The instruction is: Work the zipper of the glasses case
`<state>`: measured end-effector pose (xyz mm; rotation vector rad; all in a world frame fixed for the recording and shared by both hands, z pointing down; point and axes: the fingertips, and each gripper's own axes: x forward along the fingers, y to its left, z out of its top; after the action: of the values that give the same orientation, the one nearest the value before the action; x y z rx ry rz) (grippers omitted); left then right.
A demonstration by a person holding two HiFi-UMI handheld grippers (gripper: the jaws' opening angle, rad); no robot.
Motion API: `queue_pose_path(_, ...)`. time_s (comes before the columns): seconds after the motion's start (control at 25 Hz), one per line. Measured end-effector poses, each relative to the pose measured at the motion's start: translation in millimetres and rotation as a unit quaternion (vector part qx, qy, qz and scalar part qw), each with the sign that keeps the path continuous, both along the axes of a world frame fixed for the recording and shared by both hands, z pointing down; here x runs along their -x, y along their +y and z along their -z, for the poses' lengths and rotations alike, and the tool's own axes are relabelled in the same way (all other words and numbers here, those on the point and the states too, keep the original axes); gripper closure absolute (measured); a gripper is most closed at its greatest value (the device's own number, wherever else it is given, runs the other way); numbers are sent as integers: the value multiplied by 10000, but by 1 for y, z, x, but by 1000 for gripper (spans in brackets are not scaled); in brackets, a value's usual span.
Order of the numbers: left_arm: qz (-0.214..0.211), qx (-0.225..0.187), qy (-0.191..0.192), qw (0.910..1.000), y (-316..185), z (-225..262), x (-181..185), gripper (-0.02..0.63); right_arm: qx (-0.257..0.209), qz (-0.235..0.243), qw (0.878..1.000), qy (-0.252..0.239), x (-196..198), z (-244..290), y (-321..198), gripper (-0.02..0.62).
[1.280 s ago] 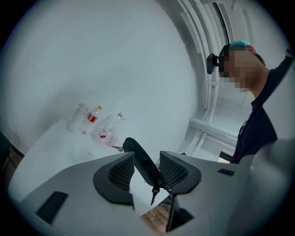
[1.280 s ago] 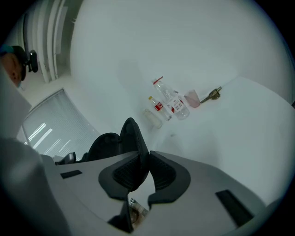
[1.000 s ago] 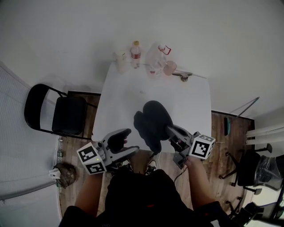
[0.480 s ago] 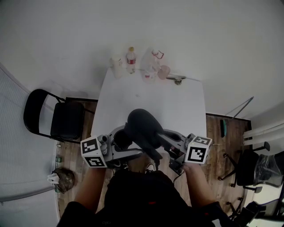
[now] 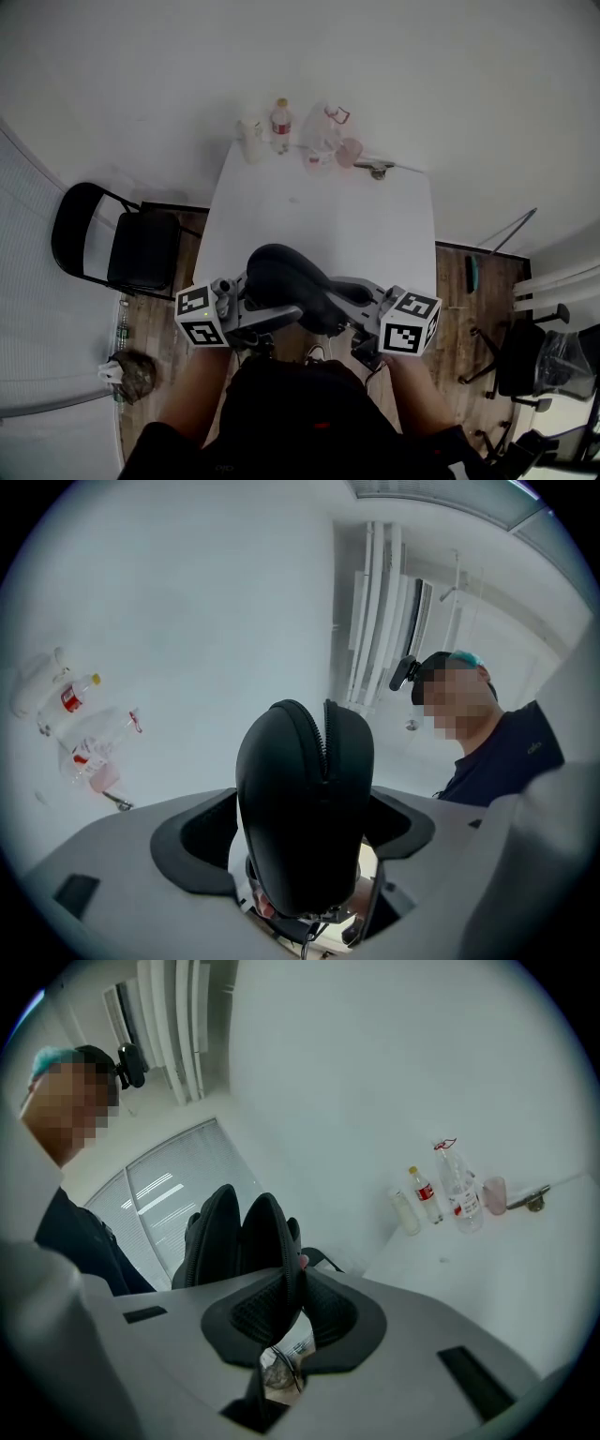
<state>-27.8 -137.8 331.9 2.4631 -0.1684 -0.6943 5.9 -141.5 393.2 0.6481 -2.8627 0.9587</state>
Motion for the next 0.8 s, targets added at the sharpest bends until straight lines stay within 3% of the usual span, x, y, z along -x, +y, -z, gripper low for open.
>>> queue_pose_path(0.2,-149,110,226,9996,1,-1,8,207,-167,130,9996,-170,3,5,4,537)
queue_pose_path(0.32,-306,153,437,9985,3,0,15,221,-29,217,9980,-593,-2,12,4,460)
queue_pose_path(0.48,-345,130,630,9973,4,2,20,235,5,373,9951,-918,-10,20,7,439)
queue_pose_path(0.64,-69,532,1337,9896,-13,4,46,260,125,249,9896,-1411,-25,29,2,439)
queue_pose_path(0.8,474,801,1215,9882,-31,-8,63,324,127,33,9869,-1609,-37,28,-2,439)
